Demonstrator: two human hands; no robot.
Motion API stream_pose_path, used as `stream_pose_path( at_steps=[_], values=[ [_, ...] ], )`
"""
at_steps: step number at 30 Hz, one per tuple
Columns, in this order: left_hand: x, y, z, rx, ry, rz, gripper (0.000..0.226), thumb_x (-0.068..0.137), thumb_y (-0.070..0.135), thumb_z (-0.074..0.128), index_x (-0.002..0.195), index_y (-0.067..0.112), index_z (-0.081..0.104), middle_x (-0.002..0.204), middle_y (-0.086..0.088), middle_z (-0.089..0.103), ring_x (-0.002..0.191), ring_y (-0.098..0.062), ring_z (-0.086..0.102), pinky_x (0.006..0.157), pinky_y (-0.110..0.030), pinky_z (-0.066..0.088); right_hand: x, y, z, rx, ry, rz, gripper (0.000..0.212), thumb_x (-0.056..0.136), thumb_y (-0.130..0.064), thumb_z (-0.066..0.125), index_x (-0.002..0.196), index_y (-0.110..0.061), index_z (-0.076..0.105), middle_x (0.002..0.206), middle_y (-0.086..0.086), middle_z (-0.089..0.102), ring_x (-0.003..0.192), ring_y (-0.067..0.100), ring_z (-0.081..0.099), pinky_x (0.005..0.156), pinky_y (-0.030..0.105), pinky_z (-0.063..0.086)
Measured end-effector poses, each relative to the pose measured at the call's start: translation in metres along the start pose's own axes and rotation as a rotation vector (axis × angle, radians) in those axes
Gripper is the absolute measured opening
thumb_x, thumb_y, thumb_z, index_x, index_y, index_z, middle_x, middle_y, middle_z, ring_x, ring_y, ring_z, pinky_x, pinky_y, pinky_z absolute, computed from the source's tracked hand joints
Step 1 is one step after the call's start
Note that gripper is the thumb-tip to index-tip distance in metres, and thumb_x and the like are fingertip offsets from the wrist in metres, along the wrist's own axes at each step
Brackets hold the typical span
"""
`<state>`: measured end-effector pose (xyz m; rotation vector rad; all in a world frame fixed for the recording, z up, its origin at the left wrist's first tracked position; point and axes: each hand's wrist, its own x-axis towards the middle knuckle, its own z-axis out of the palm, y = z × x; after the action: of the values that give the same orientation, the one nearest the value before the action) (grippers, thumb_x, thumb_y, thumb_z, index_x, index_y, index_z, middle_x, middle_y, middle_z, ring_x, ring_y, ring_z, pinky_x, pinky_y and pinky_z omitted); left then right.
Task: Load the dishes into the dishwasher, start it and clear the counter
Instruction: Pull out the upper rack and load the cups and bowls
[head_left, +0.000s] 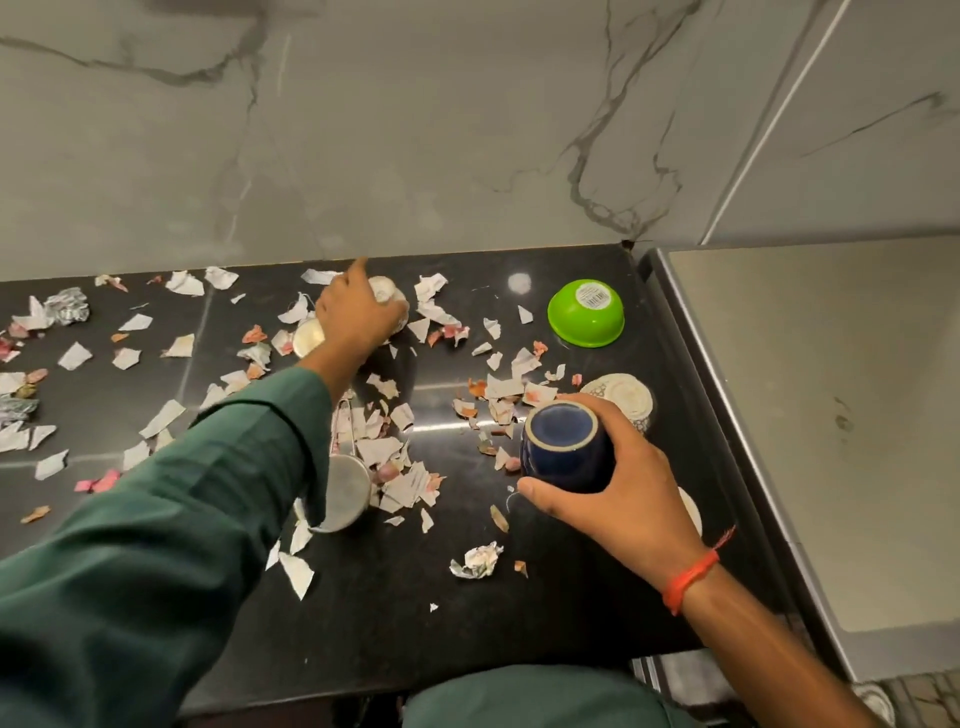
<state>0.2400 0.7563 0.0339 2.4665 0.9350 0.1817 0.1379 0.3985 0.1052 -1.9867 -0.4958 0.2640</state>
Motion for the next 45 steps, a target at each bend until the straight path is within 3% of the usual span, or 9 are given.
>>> stream_pose_path(
  at_steps=[8,12,15,18,20,31,35,40,45],
  values=[
    [0.008,-0.003,0.002,0.035,-0.104,0.052,0.08,0.078,0.05,0.079,0.146,0.026,0.043,0.138,-0.005,0.062,0.135,-0.03,0.051,0.123,-0.054,0.012,-0.002,0.004,0.005,0.028,0.034,0.025,0.075,0.062,-0.036,0.095,0.126,-0.036,0.056,0.121,-0.024,0.065,0.116,-0.002,0.06,0.1,0.021,0.049],
    [-0.012,0.0,-0.013,-0.227,0.041,0.116,0.076,0.08,0.054,0.076,0.144,0.026,0.047,0.131,0.0,0.062,0.124,-0.027,0.056,0.115,-0.049,0.038,-0.006,0.004,0.004,0.059,0.056,0.039,0.072,0.062,-0.033,0.095,0.123,-0.038,0.057,0.118,-0.025,0.065,0.113,-0.003,0.061,0.095,0.013,0.047],
    [-0.033,0.013,-0.031,-0.542,0.022,0.079,0.063,0.087,0.051,0.072,0.138,0.018,0.054,0.12,0.003,0.06,0.109,-0.022,0.063,0.091,-0.034,0.054,-0.01,0.005,0.003,0.089,0.087,0.046,0.07,0.061,-0.031,0.096,0.12,-0.036,0.059,0.115,-0.024,0.067,0.11,-0.003,0.062,0.091,0.01,0.047],
    [-0.063,0.025,-0.045,-0.755,-0.077,0.035,0.047,0.092,0.052,0.063,0.12,0.014,0.063,0.107,-0.006,0.07,0.1,-0.028,0.07,0.069,-0.03,0.057,-0.015,0.002,0.004,0.117,0.095,0.048,0.071,0.061,-0.03,0.096,0.12,-0.038,0.058,0.115,-0.025,0.067,0.111,-0.004,0.062,0.089,0.008,0.046],
    [-0.092,0.032,-0.055,-0.813,-0.127,0.036,0.047,0.093,0.055,0.058,0.12,0.018,0.063,0.11,-0.008,0.069,0.101,-0.027,0.069,0.073,-0.032,0.056,-0.02,-0.001,0.004,0.133,0.11,0.032,0.07,0.061,-0.028,0.096,0.119,-0.038,0.059,0.114,-0.025,0.067,0.11,-0.003,0.063,0.088,0.008,0.046],
    [-0.274,0.059,-0.057,-0.823,-0.363,0.115,0.054,0.081,0.068,0.049,0.097,0.021,0.069,0.089,-0.016,0.067,0.068,-0.014,0.06,0.057,-0.031,0.045,-0.085,-0.004,-0.022,0.17,0.201,0.031,0.065,0.061,-0.03,0.096,0.115,-0.036,0.061,0.112,-0.023,0.068,0.108,0.001,0.065,0.092,0.017,0.05],
    [-0.329,0.069,-0.037,-0.789,-0.496,0.178,0.045,0.091,0.064,0.059,0.103,0.022,0.071,0.088,-0.007,0.072,0.071,-0.015,0.065,0.061,-0.039,0.051,-0.137,0.01,-0.04,0.218,0.337,0.116,0.068,0.063,-0.033,0.095,0.121,-0.032,0.06,0.12,-0.015,0.067,0.114,0.005,0.064,0.099,0.032,0.052],
    [-0.384,0.095,-0.013,-0.695,-0.68,0.313,0.06,0.073,0.072,0.06,0.107,0.024,0.072,0.094,-0.004,0.075,0.083,-0.019,0.07,0.066,-0.043,0.057,-0.21,0.035,-0.067,0.274,0.518,0.247,0.065,0.066,-0.028,0.095,0.12,-0.03,0.059,0.117,-0.015,0.068,0.11,0.004,0.065,0.095,0.03,0.054],
    [-0.432,0.131,0.006,-0.663,-0.837,0.404,0.042,0.085,0.055,0.072,0.112,0.022,0.072,0.098,-0.007,0.076,0.086,-0.021,0.07,0.071,-0.041,0.054,-0.272,0.055,-0.086,0.35,0.689,0.333,0.071,0.066,-0.03,0.095,0.126,-0.029,0.057,0.119,-0.016,0.067,0.109,0.002,0.065,0.093,0.028,0.055]
  ],
)
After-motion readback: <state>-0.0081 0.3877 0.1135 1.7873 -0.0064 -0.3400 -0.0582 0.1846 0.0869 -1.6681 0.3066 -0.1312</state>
